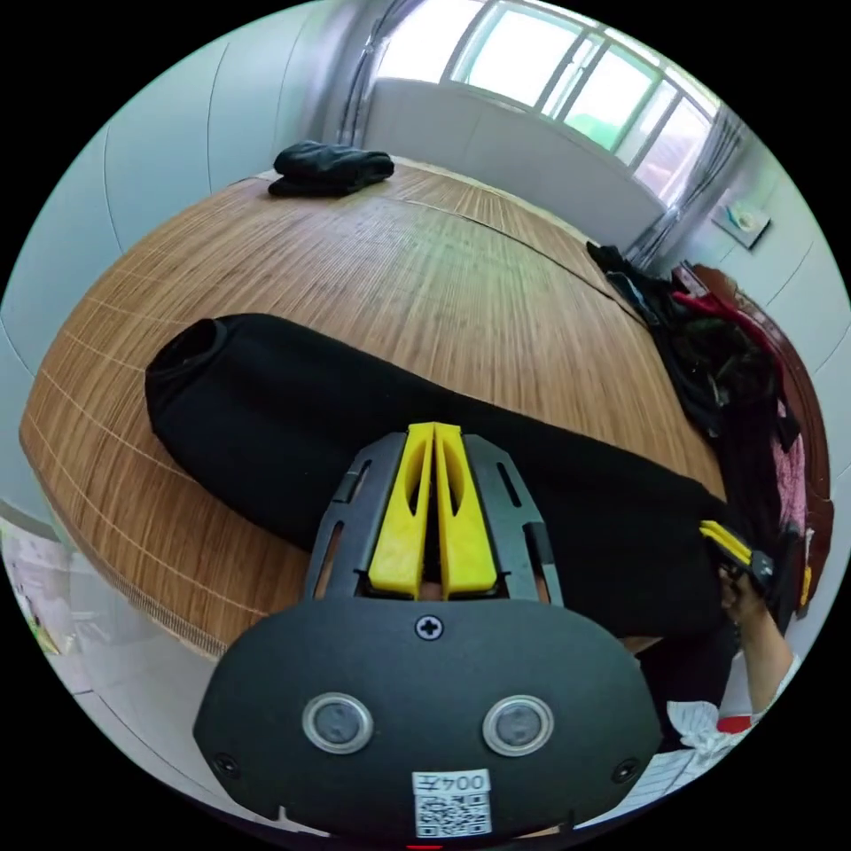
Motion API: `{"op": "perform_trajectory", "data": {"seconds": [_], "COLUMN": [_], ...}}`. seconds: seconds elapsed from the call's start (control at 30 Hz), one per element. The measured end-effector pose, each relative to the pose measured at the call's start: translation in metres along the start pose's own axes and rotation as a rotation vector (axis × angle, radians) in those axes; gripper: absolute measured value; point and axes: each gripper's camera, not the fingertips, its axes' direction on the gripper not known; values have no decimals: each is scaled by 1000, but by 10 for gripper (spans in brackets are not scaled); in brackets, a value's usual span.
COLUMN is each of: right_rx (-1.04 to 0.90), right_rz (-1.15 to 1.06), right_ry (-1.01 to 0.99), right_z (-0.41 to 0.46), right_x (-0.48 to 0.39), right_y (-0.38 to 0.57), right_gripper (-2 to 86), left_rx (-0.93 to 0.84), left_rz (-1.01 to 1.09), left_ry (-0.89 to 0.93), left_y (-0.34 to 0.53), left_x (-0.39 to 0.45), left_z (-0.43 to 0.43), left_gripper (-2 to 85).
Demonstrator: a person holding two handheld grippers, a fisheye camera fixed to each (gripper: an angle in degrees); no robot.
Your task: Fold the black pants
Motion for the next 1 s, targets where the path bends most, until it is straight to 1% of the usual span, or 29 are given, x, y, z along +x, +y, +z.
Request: {"op": "perform_trajectory", "data": {"seconds": [0.07,0.1,0.23,0.4,0.47,0.53,0.6,0.67,0.7,0.73,0.77,0.8,0.83,0.87,0.93,1.0], "right_rx": [-17,-22,-30,-47,-28,-18,0,5,4,10,43,73,139,186,212,187], "right_rz": [-20,-24,-35,-76,-111,-148,-161,-111,-93,-56,-19,-6,1,-8,-11,-8], "right_ry": [30,38,47,-18,46,134,158,50,8,-75,-138,-160,-179,-155,-86,-50], "right_z": [-2,-2,-1,17,29,34,36,33,31,26,15,7,-12,-29,-47,-55], "right_x": [-9,-12,-37,-90,-122,-139,-142,-122,-115,-99,-84,-77,-64,-50,-23,15], "right_y": [-5,-7,-28,-61,-69,-71,-68,-68,-69,-70,-68,-65,-54,-40,-16,9], "right_gripper": [66,65,52,52,52,52,51,53,53,61,69,73,81,86,91,96], "left_rx": [7,7,-15,-21,-43,-37,27,111,125,129,103,84,49,22,-28,-56], "left_rz": [-110,-110,3,-70,-150,-201,-194,-149,-140,-107,-67,-48,-7,42,95,168], "left_ry": [36,33,-66,-125,-47,9,11,95,121,178,225,234,227,200,153,71], "left_y": [-5,-7,-22,-42,-51,-55,-53,-41,-36,-25,-14,-7,7,20,34,44], "left_x": [-18,-20,-29,-94,-129,-140,-131,-96,-83,-54,-21,-4,29,60,95,117], "left_z": [0,-1,-9,-24,-31,-44,-66,-88,-91,-90,-82,-76,-63,-49,-28,-8], "left_gripper": [7,7,7,6,5,4,3,2,2,2,2,2,1,2,2,3]}}
